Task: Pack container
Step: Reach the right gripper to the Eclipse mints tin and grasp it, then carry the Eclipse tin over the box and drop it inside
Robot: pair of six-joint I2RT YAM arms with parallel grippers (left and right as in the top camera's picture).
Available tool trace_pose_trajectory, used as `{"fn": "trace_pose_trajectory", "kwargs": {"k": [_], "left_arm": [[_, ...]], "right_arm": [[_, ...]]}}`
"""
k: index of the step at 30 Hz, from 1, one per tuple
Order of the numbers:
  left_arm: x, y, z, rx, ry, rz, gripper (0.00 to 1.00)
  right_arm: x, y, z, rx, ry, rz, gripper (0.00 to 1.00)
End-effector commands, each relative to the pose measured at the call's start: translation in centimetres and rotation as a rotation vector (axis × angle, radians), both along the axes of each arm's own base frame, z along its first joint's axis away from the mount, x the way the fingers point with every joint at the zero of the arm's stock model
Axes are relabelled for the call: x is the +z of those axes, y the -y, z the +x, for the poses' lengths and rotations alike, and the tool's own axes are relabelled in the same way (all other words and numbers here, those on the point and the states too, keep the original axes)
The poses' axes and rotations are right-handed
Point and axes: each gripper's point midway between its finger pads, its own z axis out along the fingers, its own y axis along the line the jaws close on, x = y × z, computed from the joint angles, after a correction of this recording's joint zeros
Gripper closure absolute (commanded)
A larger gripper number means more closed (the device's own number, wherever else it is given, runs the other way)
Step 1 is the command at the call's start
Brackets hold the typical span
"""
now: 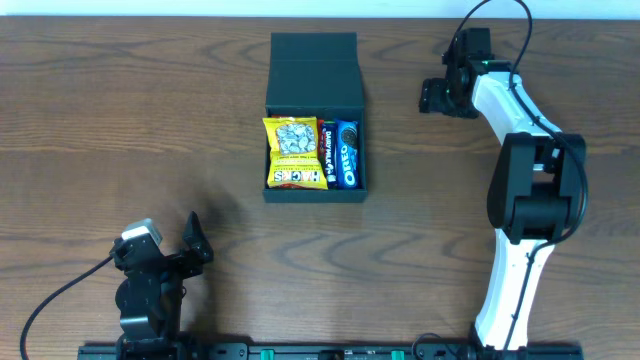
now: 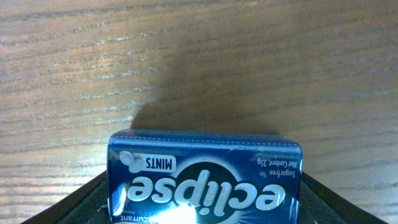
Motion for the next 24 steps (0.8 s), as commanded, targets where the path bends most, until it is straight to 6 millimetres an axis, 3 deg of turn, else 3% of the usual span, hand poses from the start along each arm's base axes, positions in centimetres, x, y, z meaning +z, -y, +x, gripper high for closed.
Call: {"fn": "trace_pose_trajectory", "kwargs": {"k": [1,5,8,12,14,16,24], "left_arm": [[-1.0,-0.2,-0.1,0.016,-0.022,-0.002,0.05],[-1.0,-0.2,-0.1,0.016,-0.022,-0.002,0.05],[-1.0,-0.2,-0.1,0.016,-0.022,-0.002,0.05],[-1.0,-0.2,-0.1,0.016,-0.022,-0.002,0.05],[-1.0,-0.2,-0.1,0.016,-0.022,-0.002,0.05],[-1.0,-0.2,-0.1,0.016,-0.022,-0.002,0.05],[-1.0,-0.2,-0.1,0.016,-0.022,-0.003,0.05]], "right_arm": [[0.4,-0.2,0.6,-0.025,-0.006,0.023,0.31],[4.6,-1.3,1.8,-0.002,0.015,0.042,0.3],[9.2,-4.2,1.8,0.105,0.029,0.075,0.33],[13.1,-8.9,-0.3,0.357,0.018,0.093,0.37],[14.7,-11.9,-2.5,0.435,-0.022,0.124,0.41],[15.2,-14.7,-4.3,0.482,-0.059,0.137,0.42],[14.6,-20.1,-9.6,0.711,-0.171,0.101,0.43]]}}
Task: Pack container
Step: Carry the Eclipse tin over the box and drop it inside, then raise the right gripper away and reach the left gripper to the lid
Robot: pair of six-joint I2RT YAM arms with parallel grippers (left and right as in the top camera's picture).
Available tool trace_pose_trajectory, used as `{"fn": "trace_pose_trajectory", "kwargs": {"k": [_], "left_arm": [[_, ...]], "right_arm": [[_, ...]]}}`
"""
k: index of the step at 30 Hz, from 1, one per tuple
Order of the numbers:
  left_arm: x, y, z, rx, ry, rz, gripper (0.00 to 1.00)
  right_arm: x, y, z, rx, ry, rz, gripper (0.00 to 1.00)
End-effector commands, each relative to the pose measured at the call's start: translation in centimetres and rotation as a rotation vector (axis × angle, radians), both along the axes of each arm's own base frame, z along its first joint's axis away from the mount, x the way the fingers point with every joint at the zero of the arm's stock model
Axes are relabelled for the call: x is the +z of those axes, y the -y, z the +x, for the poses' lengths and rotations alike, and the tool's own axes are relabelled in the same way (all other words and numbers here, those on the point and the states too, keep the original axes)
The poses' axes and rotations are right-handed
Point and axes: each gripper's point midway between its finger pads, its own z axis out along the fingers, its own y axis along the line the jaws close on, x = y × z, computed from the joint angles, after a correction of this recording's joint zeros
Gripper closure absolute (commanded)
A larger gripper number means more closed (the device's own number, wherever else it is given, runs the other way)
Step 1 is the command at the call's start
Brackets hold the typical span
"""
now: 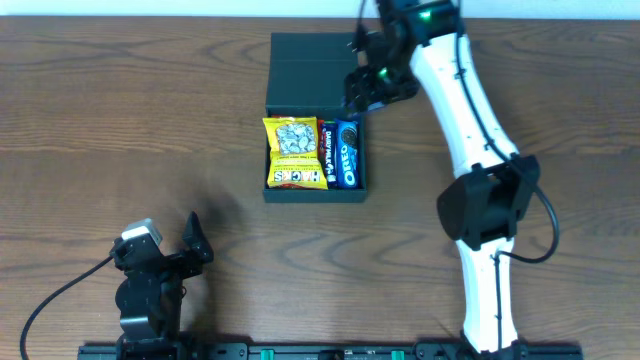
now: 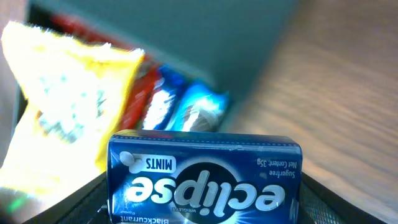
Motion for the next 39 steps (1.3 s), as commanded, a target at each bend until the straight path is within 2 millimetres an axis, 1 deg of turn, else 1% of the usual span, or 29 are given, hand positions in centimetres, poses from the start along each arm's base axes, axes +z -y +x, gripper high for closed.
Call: {"fn": "trace_pose_trajectory", "kwargs": {"k": [1,4,7,10,14,17,18,20,21,22,23,26,28,31,33,34,35,37,38,39], "left_arm": [[-1.0,-0.2,-0.1,0.016,-0.022,-0.002,0.05],[-1.0,-0.2,-0.1,0.016,-0.022,-0.002,0.05],[-1.0,-0.2,-0.1,0.016,-0.022,-0.003,0.05],[-1.0,-0.2,-0.1,0.016,-0.022,-0.003,0.05],[-1.0,-0.2,-0.1,0.016,-0.022,-0.002,0.05],[-1.0,-0.2,-0.1,0.016,-0.022,-0.002,0.05],[-1.0,-0.2,-0.1,0.016,-0.022,-0.003,0.05],[-1.0,-0.2,-0.1,0.016,-0.022,-0.002,0.05],[-1.0,-0.2,-0.1,0.016,-0.022,-0.002,0.05],[-1.0,-0.2,-0.1,0.016,-0.022,-0.003,0.05],[-1.0,-0.2,-0.1,0.016,-0.022,-0.002,0.05],[-1.0,-0.2,-0.1,0.016,-0.022,-0.002,0.05],[-1.0,-0.2,-0.1,0.016,-0.022,-0.002,0.05],[-1.0,-0.2,-0.1,0.016,-0.022,-0.003,0.05],[-1.0,-0.2,-0.1,0.016,-0.022,-0.002,0.05],[-1.0,-0.2,-0.1,0.016,-0.022,-0.002,0.05],[-1.0,-0.2,-0.1,0.016,-0.022,-0.002,0.05],[-1.0,-0.3,-0.1,0.017,-0.022,-0.001,0.05],[-1.0,-0.3,-0.1,0.019,-0.022,-0.001,0.05],[-0.8,-0.2,0.0,0.017,-0.012,-0.018,0.05]], "right_arm": [[1.0,-1.7,-1.8,0.161,0.014,0.003,0.44],[0.9,-2.1,-3.1,0.258,-0.002,-0.01,0.44],[0.9,-2.4,-4.2,0.404,0.0,0.01,0.44],[0.7,-2.3,-4.6,0.512,0.012,0.013,0.44],[0.6,-2.3,-4.7,0.595,0.032,0.015,0.43],[0.6,-2.9,-5.1,0.65,0.037,0.059,0.43],[0.5,-2.9,-5.1,0.657,0.036,0.058,0.41],[0.1,-2.9,-4.9,0.654,0.037,0.059,0.19],[-0.1,-2.9,-4.9,0.654,0.035,0.058,0.12],[-0.2,-2.9,-5.0,0.654,0.033,0.058,0.09],[-0.2,-2.9,-4.9,0.646,0.034,0.058,0.03],[-0.2,-3.2,-4.2,0.612,0.052,0.06,0.01],[-0.1,-3.5,-3.2,0.573,0.083,0.056,0.01],[0.0,-3.3,-0.3,0.452,0.163,0.029,0.01],[0.5,-2.8,2.7,0.318,0.243,0.012,0.02],[0.8,-2.1,4.4,0.224,0.281,0.006,0.12],[1.2,-1.5,5.7,0.151,0.309,0.007,0.36],[1.9,0.4,8.5,-0.008,0.364,0.017,0.94],[2.0,1.3,9.5,-0.076,0.376,0.023,0.98],[1.9,2.6,10.6,-0.158,0.385,0.036,0.98]]}}
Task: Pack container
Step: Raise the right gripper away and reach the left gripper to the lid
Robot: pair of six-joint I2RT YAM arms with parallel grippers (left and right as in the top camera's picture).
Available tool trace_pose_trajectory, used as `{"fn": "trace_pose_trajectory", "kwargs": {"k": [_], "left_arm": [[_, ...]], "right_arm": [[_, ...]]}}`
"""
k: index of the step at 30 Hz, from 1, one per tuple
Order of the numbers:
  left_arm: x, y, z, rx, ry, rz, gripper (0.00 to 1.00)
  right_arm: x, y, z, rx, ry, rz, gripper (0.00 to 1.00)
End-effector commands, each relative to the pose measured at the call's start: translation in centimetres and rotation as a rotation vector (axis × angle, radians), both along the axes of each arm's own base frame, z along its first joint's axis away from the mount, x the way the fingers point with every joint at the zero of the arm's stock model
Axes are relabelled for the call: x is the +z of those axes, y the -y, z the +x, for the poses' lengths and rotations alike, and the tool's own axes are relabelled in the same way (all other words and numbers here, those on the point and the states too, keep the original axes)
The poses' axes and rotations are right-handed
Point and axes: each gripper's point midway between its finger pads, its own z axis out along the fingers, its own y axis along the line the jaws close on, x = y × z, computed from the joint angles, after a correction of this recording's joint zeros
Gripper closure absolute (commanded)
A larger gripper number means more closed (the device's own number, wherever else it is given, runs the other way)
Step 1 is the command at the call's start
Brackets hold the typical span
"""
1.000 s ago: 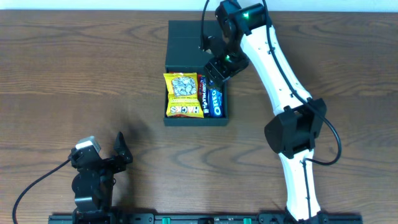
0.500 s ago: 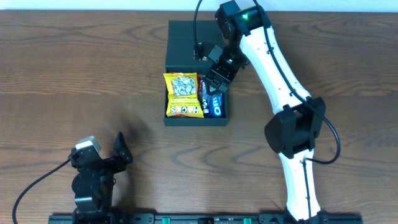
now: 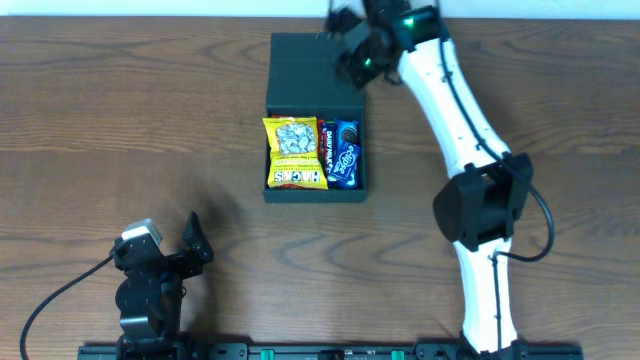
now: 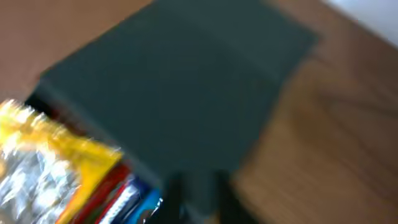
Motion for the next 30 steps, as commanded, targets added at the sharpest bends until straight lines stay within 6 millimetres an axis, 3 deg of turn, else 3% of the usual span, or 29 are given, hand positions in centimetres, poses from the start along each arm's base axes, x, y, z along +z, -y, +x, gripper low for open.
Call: {"fn": "trace_pose_trajectory", "kwargs": {"k": [1,4,6,9,11,13,15,22,25,30], "left_arm": [[0.1,0.2,0.4,0.013,0.035,-0.07,0.05],[1.1,0.3,0.7,0.017,0.08,-0.114,0.05],[1.8,-0.8,0.7,0.077,0.114,-0.097,0.05],[5.5,-0.4,1.4,0.051,0.265,-0.121,0.05],[7.4,-0.3,1.7,0.036,0.339,-0.113,0.05],[7.7,0.4,2.6,-0.013,0.339,-0.112,0.05],[7.4,1.4,3.7,-0.074,0.312,-0.093,0.05],[8.4,4.7,13.8,-0.351,0.01,0.013,0.05],[7.5,5.3,19.0,-0.424,-0.151,-0.002,0.05],[5.4,5.8,26.8,-0.454,-0.265,-0.007,0.05]], "right_arm": [[-0.3,5.1,2.6,-0.311,-0.032,0.07,0.99],[-4.1,7.7,3.0,-0.381,-0.149,0.145,0.98],[-5.9,8.2,2.7,-0.39,-0.212,0.183,0.88],[-7.8,8.0,2.2,-0.372,-0.29,0.25,0.8],[-8.7,8.1,2.1,-0.369,-0.309,0.248,0.89],[-9.1,8.0,2.2,-0.359,-0.307,0.244,0.99],[-9.4,7.7,2.3,-0.343,-0.298,0.24,0.99],[-8.9,7.2,3.4,-0.323,-0.252,0.274,0.99],[-8.9,7.1,3.4,-0.319,-0.25,0.274,0.99],[-8.9,7.0,3.4,-0.321,-0.251,0.275,0.99]]}}
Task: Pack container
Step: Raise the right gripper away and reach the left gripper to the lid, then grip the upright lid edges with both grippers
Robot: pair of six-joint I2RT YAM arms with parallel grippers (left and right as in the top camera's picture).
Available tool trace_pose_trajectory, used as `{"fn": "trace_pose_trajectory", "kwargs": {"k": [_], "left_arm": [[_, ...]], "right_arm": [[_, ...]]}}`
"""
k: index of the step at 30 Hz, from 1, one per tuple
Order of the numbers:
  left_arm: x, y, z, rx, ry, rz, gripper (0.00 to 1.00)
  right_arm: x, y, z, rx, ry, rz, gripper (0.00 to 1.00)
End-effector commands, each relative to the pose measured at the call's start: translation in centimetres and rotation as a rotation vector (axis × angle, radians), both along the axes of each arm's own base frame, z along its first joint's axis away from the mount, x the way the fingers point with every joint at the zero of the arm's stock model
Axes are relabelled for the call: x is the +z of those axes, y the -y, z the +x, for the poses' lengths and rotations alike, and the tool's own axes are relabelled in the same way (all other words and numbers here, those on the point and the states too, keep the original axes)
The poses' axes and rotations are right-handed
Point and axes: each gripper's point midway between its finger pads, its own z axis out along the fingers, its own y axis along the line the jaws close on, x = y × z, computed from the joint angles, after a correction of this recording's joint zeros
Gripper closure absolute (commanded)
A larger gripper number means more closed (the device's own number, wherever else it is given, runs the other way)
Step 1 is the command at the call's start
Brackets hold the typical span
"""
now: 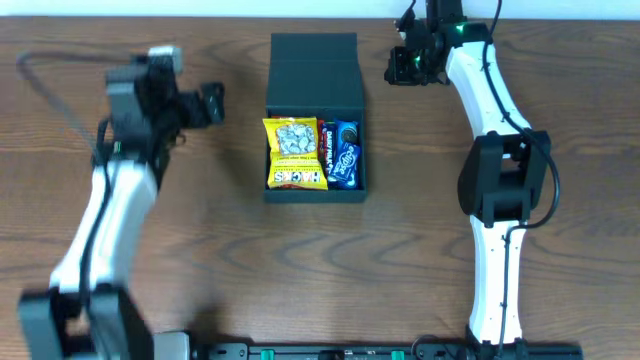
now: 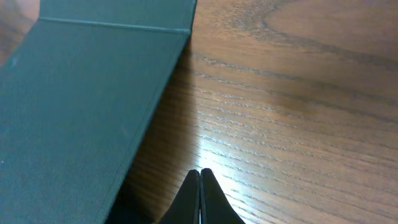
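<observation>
The dark green box (image 1: 316, 192) stands mid-table with its lid (image 1: 313, 70) folded back flat. Inside lie a yellow Hacks bag (image 1: 295, 152), a red bar (image 1: 327, 150) and a blue Eclipse mints tin (image 1: 346, 156) at the right side. My right gripper (image 1: 400, 66) hovers over bare table just right of the lid; its fingertips (image 2: 200, 171) are pressed together with nothing between them, and the lid (image 2: 87, 112) fills that view's left. My left gripper (image 1: 208, 102) hangs left of the box, level with the lid's front; its jaws are too small to read.
Brown wooden table (image 1: 500, 290) all round. The table's back edge (image 1: 200, 14) runs just behind the lid. The left arm (image 1: 110, 200) stretches from the front left corner up the left side; the right arm (image 1: 490, 110) runs down the right side.
My right gripper moved from over the lid's back right corner to the table just right of the lid. My left arm left its rest at the front left and now reaches beside the box.
My right gripper held the Eclipse tin over the table right of the box, then carried it to the box's rear right. A second ago the tin lay inside and the gripper was empty over the lid. Now it is shut beside the lid, and the left arm is up.
</observation>
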Motion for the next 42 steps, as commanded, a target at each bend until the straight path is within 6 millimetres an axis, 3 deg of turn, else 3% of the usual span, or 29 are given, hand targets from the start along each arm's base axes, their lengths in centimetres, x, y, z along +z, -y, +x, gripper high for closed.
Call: {"fn": "trace_pose_trajectory", "kwargs": {"k": [1,3,5,8,14,17,20,21,25,26,30,32,33,42], "left_arm": [[-0.8,1.6,3.6,-0.081,-0.001,0.018,0.05],[-2.0,2.6,5.2,-0.099,-0.017,0.017,0.05],[-3.9,2.2,5.9,-0.073,-0.046,0.043,0.05],[-5.1,3.4,5.9,-0.093,-0.083,-0.053,0.05],[-8.1,5.3,6.0,-0.132,-0.129,-0.078,0.05],[-8.3,7.7,5.9,-0.201,-0.119,-0.104,0.05],[-8.6,8.5,6.0,-0.194,-0.115,-0.061,0.03],[-8.9,8.3,6.1,-0.17,-0.118,-0.036,0.11],[-9.1,7.6,6.5,-0.117,-0.123,-0.042,0.81],[-9.0,7.2,6.6,-0.1,-0.127,-0.057,0.94],[-9.7,5.5,6.5,-0.039,-0.159,-0.062,0.94],[-10.7,4.3,6.7,0.017,-0.174,-0.02,0.89],[-11.5,3.8,6.9,0.045,-0.181,0.004,0.94],[-15.4,6.8,7.9,-0.015,-0.249,-0.165,0.94]], "right_arm": [[0.8,-0.7,0.0,0.018,0.018,0.013,0.99],[0.8,-0.7,0.1,0.018,0.02,0.014,0.99],[0.9,-0.7,0.1,0.018,0.021,0.014,0.99],[0.8,-0.8,0.0,0.02,0.02,0.015,0.99],[1.1,-1.3,0.0,0.032,0.022,0.042,0.99],[1.1,-1.3,0.0,0.032,0.022,0.042,0.99],[1.1,-1.3,0.0,0.033,0.021,0.042,0.98],[1.1,-1.3,0.0,0.033,0.021,0.042,0.98],[1.1,-1.3,0.0,0.033,0.021,0.042,0.99],[1.1,-1.3,0.0,0.033,0.021,0.042,0.98],[1.1,-1.3,0.0,0.033,0.021,0.042,0.98],[1.1,-1.3,-0.1,0.033,0.019,0.042,0.98],[1.0,-1.3,-0.1,0.033,0.018,0.041,0.98],[0.5,-1.7,-0.8,0.053,-0.011,0.066,0.99]]}}
